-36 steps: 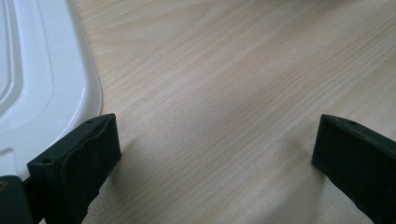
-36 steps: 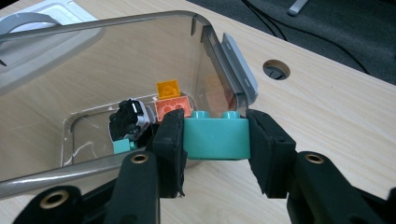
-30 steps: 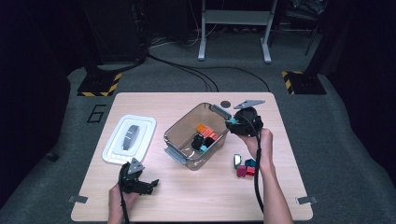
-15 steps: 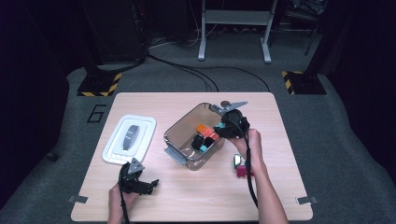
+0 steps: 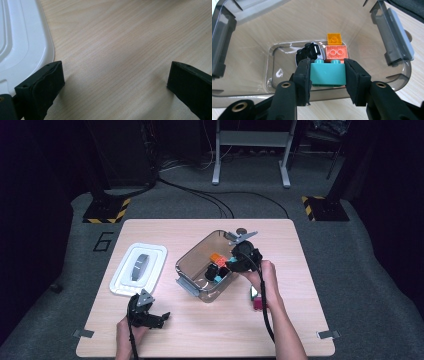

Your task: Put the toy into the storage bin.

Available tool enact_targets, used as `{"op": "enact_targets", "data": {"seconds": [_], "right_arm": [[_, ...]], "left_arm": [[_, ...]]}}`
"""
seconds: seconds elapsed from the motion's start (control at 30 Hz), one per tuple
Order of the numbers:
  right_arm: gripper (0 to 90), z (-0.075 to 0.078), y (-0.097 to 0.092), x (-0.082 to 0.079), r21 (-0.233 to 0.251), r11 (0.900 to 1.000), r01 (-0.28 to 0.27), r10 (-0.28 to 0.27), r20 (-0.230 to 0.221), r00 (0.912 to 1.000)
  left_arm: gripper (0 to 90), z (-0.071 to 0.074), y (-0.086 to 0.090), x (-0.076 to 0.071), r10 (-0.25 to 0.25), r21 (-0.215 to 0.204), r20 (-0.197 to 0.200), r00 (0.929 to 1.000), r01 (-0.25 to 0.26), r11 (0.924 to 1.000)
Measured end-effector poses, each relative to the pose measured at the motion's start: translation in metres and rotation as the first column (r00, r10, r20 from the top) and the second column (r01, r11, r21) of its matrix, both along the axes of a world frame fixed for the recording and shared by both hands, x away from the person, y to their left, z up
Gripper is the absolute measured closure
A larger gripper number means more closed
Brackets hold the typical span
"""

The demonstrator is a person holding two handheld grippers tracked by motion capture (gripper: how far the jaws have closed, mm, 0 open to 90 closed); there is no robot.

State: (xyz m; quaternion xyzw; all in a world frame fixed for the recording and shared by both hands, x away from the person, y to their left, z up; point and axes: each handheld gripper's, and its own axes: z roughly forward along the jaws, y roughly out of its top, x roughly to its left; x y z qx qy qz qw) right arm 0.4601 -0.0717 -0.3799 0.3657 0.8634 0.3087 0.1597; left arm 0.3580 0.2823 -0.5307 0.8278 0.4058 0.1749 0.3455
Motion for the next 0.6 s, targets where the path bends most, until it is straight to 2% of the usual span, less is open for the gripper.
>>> {"op": "enact_targets", "data": {"seconds": [0.23, 0.33, 0.37, 0.5, 0.53, 0.6], "right_arm": [[52.2, 0.000, 0.000, -0.002, -0.005, 0.9999, -0.013, 0.013, -0.018, 0.9998], [42.1, 0.000, -0.001, -0.003, -0.003, 1.0000, -0.004, 0.004, -0.015, 0.9999], [42.1, 0.000, -0.001, -0.003, -0.003, 1.0000, -0.004, 0.004, -0.015, 0.9999], [31.3, 0.002, -0.008, -0.007, 0.036, 0.9989, 0.030, -0.030, -0.004, 0.9995], [26.0, 0.004, -0.015, -0.010, 0.055, 0.9976, 0.042, -0.042, 0.007, 0.9991], [21.9, 0.005, -0.022, -0.013, 0.067, 0.9964, 0.053, -0.054, 0.016, 0.9984]], "left_arm": [[0.9, 0.000, 0.000, 0.000, -0.002, 0.002, 0.000, 1.0000, 0.002, 1.0000], [0.9, 0.000, 0.000, 0.000, 0.001, 0.001, 0.001, 1.0000, -0.001, 1.0000], [0.9, 0.000, 0.000, 0.000, 0.003, 0.000, 0.002, 1.0000, -0.003, 1.0000], [0.9, 0.000, 0.000, 0.000, 0.000, 0.000, -0.001, 1.0000, 0.000, 1.0000], [0.9, 0.000, 0.000, 0.000, 0.000, 0.002, 0.001, 1.0000, 0.000, 1.0000], [0.9, 0.000, 0.000, 0.000, 0.001, 0.000, 0.000, 1.0000, -0.001, 1.0000]]}}
